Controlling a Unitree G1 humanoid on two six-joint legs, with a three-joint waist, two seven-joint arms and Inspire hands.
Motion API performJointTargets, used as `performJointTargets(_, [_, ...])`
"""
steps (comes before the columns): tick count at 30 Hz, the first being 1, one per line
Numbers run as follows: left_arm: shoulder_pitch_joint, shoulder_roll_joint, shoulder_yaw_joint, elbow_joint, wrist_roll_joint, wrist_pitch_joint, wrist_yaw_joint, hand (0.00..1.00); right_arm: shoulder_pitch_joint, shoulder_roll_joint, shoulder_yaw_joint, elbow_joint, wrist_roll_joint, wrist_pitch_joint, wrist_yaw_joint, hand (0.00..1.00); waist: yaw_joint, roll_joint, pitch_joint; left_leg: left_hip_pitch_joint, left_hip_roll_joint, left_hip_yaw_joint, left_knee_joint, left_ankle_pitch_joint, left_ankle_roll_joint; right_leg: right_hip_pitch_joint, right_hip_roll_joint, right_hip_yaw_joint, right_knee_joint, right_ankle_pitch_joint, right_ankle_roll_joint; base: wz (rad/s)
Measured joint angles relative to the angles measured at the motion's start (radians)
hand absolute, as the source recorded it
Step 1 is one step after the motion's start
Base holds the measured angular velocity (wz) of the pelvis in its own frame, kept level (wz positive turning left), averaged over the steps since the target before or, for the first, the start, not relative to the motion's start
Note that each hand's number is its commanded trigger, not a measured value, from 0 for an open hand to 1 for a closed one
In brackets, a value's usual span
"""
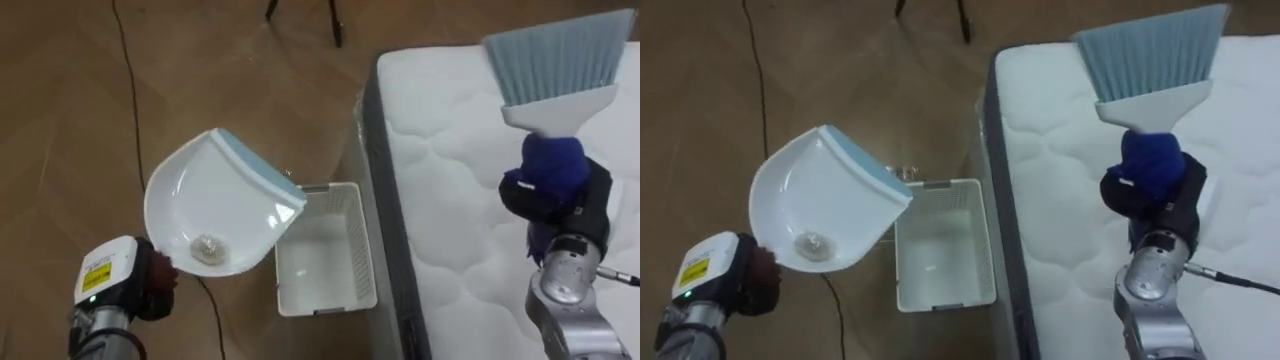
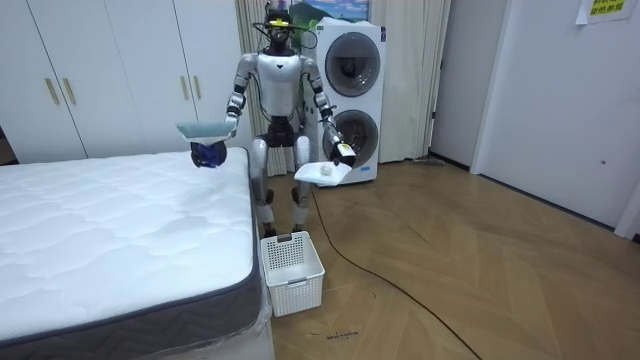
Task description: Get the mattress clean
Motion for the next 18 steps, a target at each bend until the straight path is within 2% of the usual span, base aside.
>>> performJointTargets(1, [-0.013,0.000,-0.002,0.007,0.001,0.001,-0.006,1.00,-0.008,0.000,0.000,0.002,-0.004,0.000,0.000,0.00,-0.004,0.005,0.0031,-0.013,0.001,0.000,0.007,0.000,-0.001,-0.011,-0.001,-0.002,0.009,-0.004,-0.002,0.16])
performJointTargets(2, [-0.044,0.000,-0.008,0.022,0.002,0.004,-0.016,1.00,-0.021,-0.003,0.000,0.008,-0.009,-0.007,0.001,0.00,-0.006,0.016,0.0098,-0.036,0.002,0.001,0.018,-0.001,-0.001,-0.040,-0.006,-0.003,0.034,-0.010,-0.006,0.06])
performJointTargets(3, [-0.076,0.000,-0.019,0.040,0.008,0.006,-0.016,1.00,-0.033,-0.003,0.005,0.025,-0.010,-0.014,0.001,0.00,-0.007,0.025,0.0126,-0.057,0.002,0.004,0.028,-0.001,-0.001,-0.068,-0.012,0.000,0.060,-0.014,-0.008,0.00])
performJointTargets(5, [-0.131,0.001,-0.034,0.081,0.009,0.006,-0.016,1.00,-0.033,-0.003,0.009,0.038,-0.012,-0.014,0.001,0.00,-0.010,0.032,0.0126,-0.084,-0.003,0.016,0.040,-0.001,0.003,-0.113,-0.029,0.006,0.110,-0.031,-0.010,0.00])
performJointTargets(9, [-0.210,0.024,-0.054,0.135,0.010,0.015,-0.016,1.00,-0.040,-0.003,0.034,0.085,-0.013,-0.016,0.001,0.00,-0.047,0.044,0.0135,-0.138,-0.012,0.031,0.067,-0.003,0.015,-0.189,-0.053,0.021,0.182,-0.044,-0.010,-0.02])
performJointTargets(11, [-0.238,0.035,-0.068,0.149,0.024,0.023,-0.017,1.00,-0.040,-0.003,0.042,0.107,-0.014,-0.016,0.001,0.00,-0.062,0.044,0.0134,-0.154,-0.022,0.032,0.073,0.001,0.021,-0.212,-0.064,0.030,0.207,-0.048,-0.007,0.00])
performJointTargets(14, [-0.258,0.052,-0.096,0.151,0.038,0.039,-0.025,1.00,-0.036,-0.001,0.045,0.113,-0.015,-0.015,0.001,0.00,-0.082,0.045,0.0132,-0.187,-0.023,0.047,0.089,0.003,0.027,-0.258,-0.069,0.048,0.231,-0.048,-0.006,-0.08])
performJointTargets(18, [-0.285,0.066,-0.161,0.151,0.056,0.072,-0.085,1.00,-0.037,0.005,0.057,0.115,-0.017,0.003,-0.008,0.00,-0.103,0.046,0.0133,-0.235,-0.019,0.053,0.122,0.001,0.032,-0.311,-0.070,0.063,0.267,-0.049,-0.007,-0.02])
